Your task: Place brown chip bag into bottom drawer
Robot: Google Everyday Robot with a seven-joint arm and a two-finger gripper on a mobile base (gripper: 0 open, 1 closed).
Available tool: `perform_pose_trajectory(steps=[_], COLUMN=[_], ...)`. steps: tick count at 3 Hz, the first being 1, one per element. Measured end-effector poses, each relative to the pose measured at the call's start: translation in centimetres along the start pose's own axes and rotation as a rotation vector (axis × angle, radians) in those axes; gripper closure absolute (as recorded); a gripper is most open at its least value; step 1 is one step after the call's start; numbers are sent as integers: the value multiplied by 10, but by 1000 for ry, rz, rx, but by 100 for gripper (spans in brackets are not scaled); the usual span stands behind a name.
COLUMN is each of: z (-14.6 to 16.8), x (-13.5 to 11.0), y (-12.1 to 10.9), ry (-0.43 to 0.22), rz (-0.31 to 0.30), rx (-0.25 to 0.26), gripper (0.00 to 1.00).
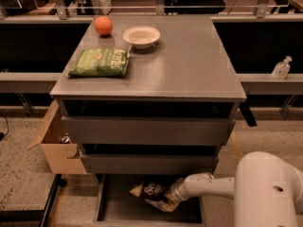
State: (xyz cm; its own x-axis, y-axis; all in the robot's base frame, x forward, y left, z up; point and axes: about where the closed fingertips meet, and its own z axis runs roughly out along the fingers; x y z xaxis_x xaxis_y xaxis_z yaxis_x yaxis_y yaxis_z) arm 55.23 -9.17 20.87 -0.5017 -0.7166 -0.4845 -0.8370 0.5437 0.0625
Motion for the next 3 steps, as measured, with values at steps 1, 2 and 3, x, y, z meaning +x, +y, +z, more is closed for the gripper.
perform_pose_trajectory(steps=[1,2,3], z=[0,2,3], x=[-3,-2,-2], y=[-5,-3,-2], ry=[-3,-3,-2], rz=[-3,-4,-4], rx=[7,4,1], gripper=[82,58,35])
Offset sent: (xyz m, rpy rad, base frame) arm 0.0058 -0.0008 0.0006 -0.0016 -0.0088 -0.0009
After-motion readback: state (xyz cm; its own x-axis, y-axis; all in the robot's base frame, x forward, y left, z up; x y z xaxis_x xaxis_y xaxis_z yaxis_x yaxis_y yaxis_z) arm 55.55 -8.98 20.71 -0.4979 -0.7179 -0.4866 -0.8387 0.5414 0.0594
